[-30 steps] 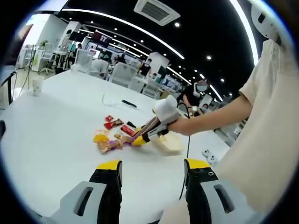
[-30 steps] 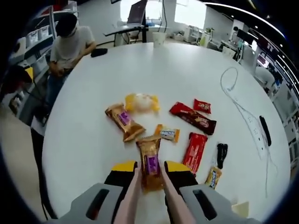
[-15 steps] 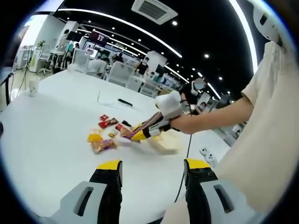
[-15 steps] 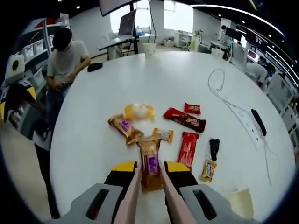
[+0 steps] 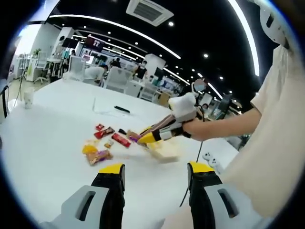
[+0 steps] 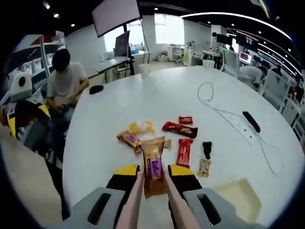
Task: Place the target food into the container with the food tongs after gripping and lifting it, then release it inside without dropping or visibly crushing the food.
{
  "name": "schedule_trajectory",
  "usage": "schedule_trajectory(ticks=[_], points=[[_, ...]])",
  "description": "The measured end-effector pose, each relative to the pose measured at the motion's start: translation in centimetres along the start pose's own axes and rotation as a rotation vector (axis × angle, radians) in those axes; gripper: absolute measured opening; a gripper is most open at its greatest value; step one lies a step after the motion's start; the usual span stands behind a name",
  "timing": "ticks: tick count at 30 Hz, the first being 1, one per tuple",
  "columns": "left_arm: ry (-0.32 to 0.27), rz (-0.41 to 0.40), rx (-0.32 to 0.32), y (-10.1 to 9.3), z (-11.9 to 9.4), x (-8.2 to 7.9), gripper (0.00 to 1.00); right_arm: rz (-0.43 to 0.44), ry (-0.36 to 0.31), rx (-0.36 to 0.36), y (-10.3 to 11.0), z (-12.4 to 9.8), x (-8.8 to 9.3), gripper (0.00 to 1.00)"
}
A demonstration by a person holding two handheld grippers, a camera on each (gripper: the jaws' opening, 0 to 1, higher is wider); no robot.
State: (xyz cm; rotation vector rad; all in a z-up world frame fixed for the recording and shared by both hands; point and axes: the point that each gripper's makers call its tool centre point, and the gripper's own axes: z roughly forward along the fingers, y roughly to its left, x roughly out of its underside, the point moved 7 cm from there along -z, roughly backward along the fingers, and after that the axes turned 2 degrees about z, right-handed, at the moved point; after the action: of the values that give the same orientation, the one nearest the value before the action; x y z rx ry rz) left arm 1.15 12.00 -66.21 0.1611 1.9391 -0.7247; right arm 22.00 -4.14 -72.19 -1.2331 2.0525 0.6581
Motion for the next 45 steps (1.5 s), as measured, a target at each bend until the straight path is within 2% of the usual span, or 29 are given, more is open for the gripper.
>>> schedule_trajectory(ticks=[4, 11, 18, 28, 45], points=[[0.019, 0.021, 0.021, -0.4, 0.2, -0.2, 0.52, 0.031, -0.040, 0.018, 0.2, -1.0, -0.5, 0.22], [0.020, 0.051, 0.038, -0.4, 0.3, -1.0, 0.52, 0.054, -0.084, 0.032, 0.5, -2.3, -1.3, 0.22], [0.036, 0.088, 0.066, -0.9, 0.9, -1.1, 0.52, 0.077, -0.115, 0.048, 0.5, -3.6, -1.3, 0.22], [0.044, 0.102, 0.088, -1.7, 1.3, -1.3, 0.52, 0.098, -0.127, 0.076, -0.2, -5.3, -0.8, 0.22], [0.036, 0.113, 0.112, -2.2, 2.2, -1.7, 0.52, 0.121, -0.171, 0.156, -2.8, -8.8, -0.5, 0.22]])
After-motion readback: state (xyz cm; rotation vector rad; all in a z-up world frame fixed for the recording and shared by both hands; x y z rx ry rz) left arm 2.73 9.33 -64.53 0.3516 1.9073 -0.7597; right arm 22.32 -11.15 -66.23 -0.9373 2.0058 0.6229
